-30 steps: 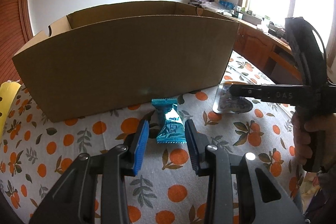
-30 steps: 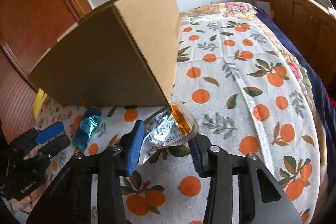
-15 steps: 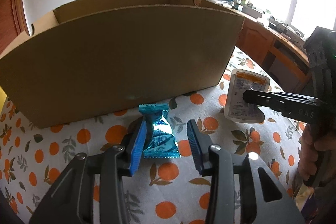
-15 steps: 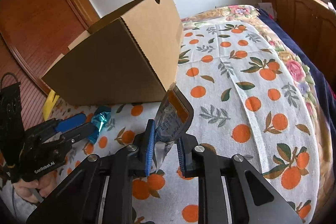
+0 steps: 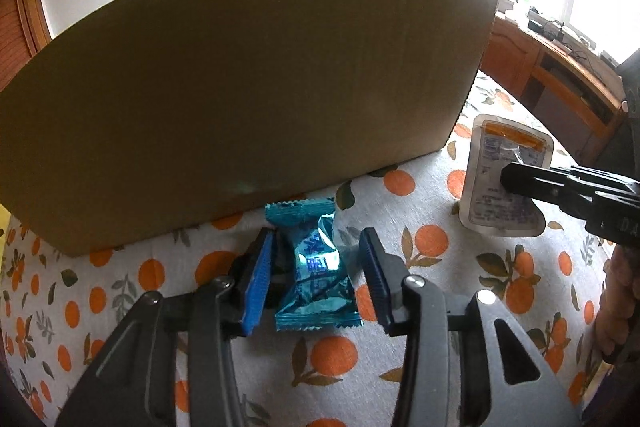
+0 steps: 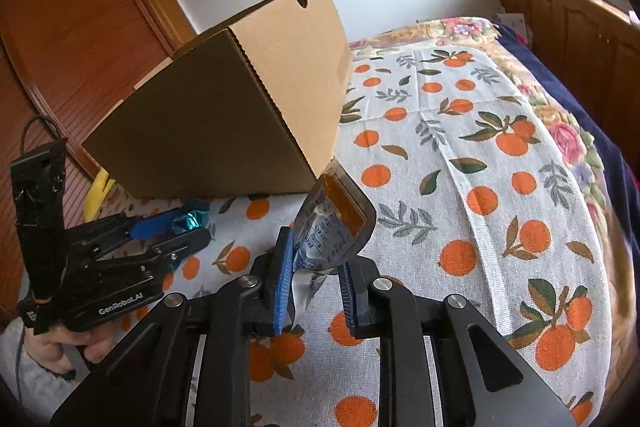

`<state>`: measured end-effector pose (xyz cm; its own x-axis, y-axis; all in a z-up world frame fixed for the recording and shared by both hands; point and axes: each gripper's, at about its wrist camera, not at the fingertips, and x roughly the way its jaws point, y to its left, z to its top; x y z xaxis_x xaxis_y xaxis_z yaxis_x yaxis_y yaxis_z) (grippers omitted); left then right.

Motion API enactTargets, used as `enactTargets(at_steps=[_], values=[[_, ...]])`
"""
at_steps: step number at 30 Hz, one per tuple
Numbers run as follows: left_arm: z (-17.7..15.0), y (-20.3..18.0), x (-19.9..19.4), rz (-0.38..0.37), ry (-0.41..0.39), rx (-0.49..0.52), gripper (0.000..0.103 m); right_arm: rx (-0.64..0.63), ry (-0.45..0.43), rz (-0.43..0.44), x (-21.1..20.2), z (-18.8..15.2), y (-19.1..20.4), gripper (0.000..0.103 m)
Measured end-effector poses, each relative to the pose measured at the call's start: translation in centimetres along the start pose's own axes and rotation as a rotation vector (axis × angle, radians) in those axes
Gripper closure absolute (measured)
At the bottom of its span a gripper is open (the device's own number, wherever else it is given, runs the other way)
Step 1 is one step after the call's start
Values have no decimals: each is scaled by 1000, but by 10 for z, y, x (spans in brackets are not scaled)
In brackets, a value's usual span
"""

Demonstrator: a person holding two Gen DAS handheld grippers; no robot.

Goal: Organize snacks
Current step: 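Grasp the teal wrapped candy with the left tool while the right tool grasps the clear orange-edged packet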

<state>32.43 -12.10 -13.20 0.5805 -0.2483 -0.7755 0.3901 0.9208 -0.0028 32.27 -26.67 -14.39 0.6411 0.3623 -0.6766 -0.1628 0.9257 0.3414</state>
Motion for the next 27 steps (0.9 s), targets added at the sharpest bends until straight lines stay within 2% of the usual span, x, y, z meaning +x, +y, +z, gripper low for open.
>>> enactTargets(at_steps=[8, 14, 27], values=[[-3, -1, -3, -1, -3, -9, 62, -2, -4, 6, -1, 0, 0, 83], [-8, -2, -8, -1, -8, 11, 80, -6, -8, 22, -2, 1, -1, 85], [-19, -4, -39, -21, -39, 24, 81, -32, -18, 0, -7, -2, 9, 85]])
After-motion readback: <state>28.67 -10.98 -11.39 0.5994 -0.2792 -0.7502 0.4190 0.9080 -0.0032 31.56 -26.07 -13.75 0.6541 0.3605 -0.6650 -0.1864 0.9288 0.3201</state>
